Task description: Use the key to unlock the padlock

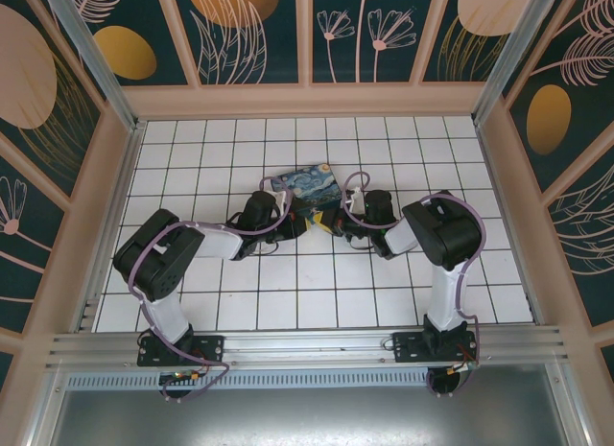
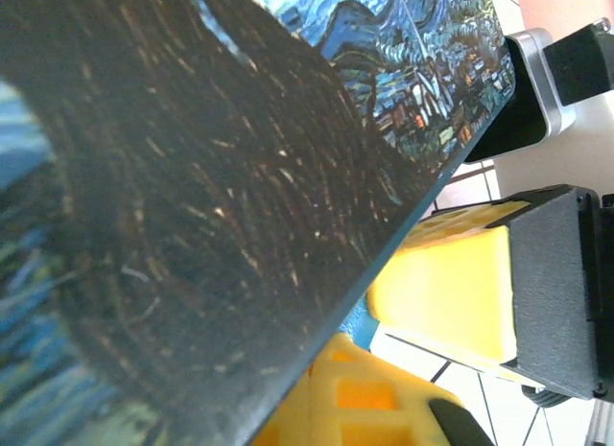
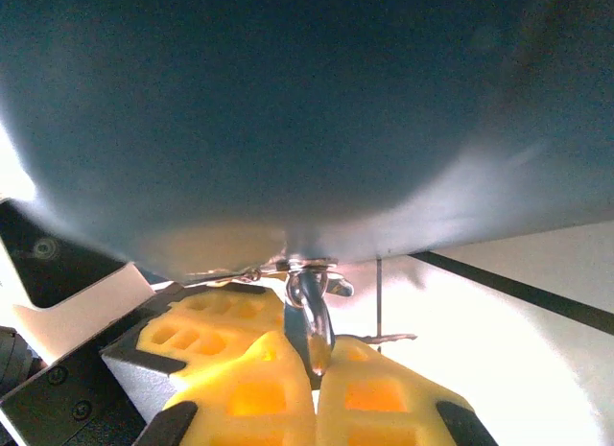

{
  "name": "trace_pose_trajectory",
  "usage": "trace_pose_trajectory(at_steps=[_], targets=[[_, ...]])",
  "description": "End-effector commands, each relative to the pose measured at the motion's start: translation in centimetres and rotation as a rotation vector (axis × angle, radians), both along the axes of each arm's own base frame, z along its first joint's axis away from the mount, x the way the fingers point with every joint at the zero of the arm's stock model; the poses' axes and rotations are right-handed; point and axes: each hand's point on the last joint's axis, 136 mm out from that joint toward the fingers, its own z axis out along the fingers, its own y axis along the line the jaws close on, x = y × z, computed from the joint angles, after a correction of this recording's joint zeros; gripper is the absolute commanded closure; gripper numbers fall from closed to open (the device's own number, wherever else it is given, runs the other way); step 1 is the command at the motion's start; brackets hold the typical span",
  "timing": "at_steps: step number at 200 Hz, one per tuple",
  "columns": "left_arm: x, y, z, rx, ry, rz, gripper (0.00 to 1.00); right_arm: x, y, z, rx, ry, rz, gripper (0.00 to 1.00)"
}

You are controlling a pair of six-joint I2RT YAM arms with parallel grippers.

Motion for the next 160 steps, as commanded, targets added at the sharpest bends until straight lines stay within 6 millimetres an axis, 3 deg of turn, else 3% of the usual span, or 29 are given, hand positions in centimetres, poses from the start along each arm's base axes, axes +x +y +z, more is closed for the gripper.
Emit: trace_pose_trajectory(at_steps=[1, 33, 38, 48, 80, 107, 160], targets=[[2.2, 0.0, 2.8, 0.019, -0.124, 0.037, 1.0, -1.9, 1.7, 1.7, 0.053, -0.048, 0.123, 1.0], [2.6, 1.4, 2.8, 0.125, -0.176, 0.071, 1.0, -1.3, 1.9, 2.1, 0.071, -0.038, 0.111, 1.0], [2.8, 1.5, 4.0, 0.129, -0.212, 0.075, 1.0, -1.2, 2.0, 2.2, 0.075, -0.039, 0.111, 1.0], [2.7, 1.6, 4.2, 0.178, -0.247, 0.076, 1.0, -1.1, 2.0, 2.2, 0.077, -0.033, 0.106, 1.0], [1.9, 0.3, 4.7, 0.342, -0.373, 0.025, 1.0, -1.1, 2.2, 2.4, 0.09, -0.019, 0.101, 1.0], [1.4, -0.4, 4.2, 0.459, -0.441, 0.003, 1.0, -1.0, 2.2, 2.2, 0.087, -0.005, 0.094, 1.0], [1.9, 0.9, 3.0, 0.592, -0.481, 0.038, 1.0, -1.2, 2.1, 1.6, 0.078, 0.009, 0.093, 1.0]])
